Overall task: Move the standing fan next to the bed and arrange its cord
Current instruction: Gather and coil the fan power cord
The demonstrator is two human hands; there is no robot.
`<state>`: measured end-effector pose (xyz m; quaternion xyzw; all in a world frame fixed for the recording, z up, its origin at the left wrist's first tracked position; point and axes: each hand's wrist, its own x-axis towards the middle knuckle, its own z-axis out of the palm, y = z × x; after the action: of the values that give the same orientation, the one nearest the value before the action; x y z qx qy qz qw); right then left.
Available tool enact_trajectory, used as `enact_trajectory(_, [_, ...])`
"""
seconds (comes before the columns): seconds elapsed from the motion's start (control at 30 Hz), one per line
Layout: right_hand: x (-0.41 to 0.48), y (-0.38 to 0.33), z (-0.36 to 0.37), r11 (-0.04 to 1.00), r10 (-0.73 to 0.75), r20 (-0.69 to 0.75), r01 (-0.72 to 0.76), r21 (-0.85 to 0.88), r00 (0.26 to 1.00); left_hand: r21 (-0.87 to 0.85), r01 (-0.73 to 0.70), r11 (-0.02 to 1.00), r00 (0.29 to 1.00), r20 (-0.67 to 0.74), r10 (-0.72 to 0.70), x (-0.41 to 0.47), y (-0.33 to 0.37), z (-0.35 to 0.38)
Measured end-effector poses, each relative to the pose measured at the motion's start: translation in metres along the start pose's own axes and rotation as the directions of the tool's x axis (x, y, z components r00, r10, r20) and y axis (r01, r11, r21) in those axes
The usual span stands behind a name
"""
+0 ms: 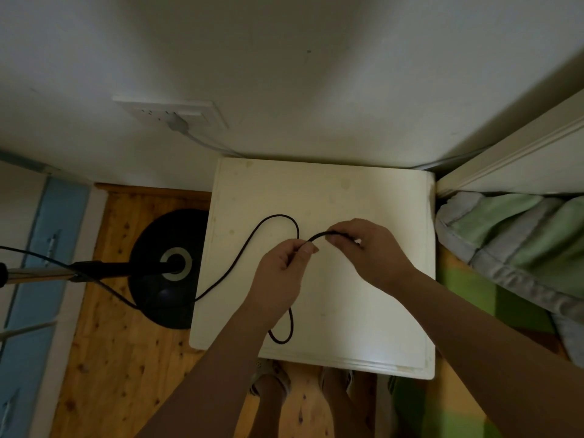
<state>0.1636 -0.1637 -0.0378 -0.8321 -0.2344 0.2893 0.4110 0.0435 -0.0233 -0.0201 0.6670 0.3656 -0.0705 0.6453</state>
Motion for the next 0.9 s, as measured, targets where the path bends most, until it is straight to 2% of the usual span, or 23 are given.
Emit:
enact_trajectory(0.13, [0.003,0.003,-0.012,0.929,0.238,-0.165,-0.174,0.328,0.957,-0.030,0.018,0.999,1.000,-0.023,-0.019,0.004,0.001,-0.010])
enact_trajectory(0.23, [0.003,0.002,-0.016,0.858,0.402,-0.196,-0.293,0.423,0.894,-0.028,0.031,0.999,0.998,-0.046,-0.032,0.006,0.000,-0.015])
enact_trajectory(0.3, [0.002,-0.003,-0.011,0.825,0.445,-0.177,-0.325,0.462,0.878,-0.025,0.020,0.999,0.998,-0.059,-0.021,0.005,0.000,-0.013])
enact_trajectory(0.5, [-0.003,-0.035,0.004,0.773,0.462,0.010,-0.408,0.485,0.887,-0.068,-0.031,0.997,0.987,-0.159,0.020,0.001,0.013,-0.004])
enact_trajectory(0.73, [-0.008,-0.115,-0.021,0.757,0.377,0.036,-0.330,0.564,0.926,-0.094,-0.111,0.989,0.972,-0.220,0.088,-0.025,0.086,-0.011])
enact_trajectory(0.9, [-0.015,-0.194,-0.052,0.729,0.320,0.016,-0.257,0.635,0.947,-0.198,-0.201,0.959,0.963,-0.218,0.157,-0.055,0.163,-0.013])
